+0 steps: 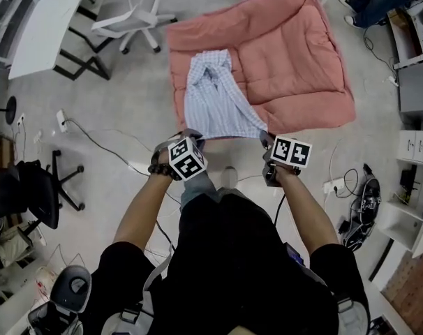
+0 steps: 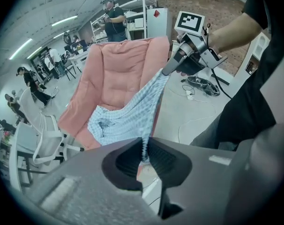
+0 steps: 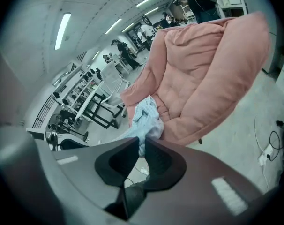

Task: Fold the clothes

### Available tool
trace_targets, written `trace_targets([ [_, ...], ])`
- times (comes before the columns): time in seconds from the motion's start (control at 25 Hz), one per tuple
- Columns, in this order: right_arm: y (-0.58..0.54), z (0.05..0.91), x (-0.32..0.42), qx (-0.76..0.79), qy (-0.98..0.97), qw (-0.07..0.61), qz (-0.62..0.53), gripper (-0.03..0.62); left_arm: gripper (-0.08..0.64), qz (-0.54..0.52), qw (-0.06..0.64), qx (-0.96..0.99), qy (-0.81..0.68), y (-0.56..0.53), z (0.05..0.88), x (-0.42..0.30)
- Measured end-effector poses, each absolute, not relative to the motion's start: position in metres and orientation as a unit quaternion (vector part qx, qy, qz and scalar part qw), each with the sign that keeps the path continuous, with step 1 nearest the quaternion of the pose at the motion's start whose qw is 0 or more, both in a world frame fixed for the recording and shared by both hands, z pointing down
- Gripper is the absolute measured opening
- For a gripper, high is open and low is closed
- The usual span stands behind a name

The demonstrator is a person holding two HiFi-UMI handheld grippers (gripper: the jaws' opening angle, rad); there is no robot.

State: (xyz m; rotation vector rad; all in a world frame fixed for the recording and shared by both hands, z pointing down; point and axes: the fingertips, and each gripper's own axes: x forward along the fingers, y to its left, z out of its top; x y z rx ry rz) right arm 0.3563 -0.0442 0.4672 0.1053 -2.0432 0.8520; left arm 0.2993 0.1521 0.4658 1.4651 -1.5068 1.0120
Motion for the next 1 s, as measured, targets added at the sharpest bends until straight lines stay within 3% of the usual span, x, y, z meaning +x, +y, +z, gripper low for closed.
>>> trace_targets([
  [1.0,0.028,0.51,0.455,0.046,-0.807,0.483,0.336,0.041,0.041,0.395,0.413,0.544,-0.613,0.226,0.506,0.394],
])
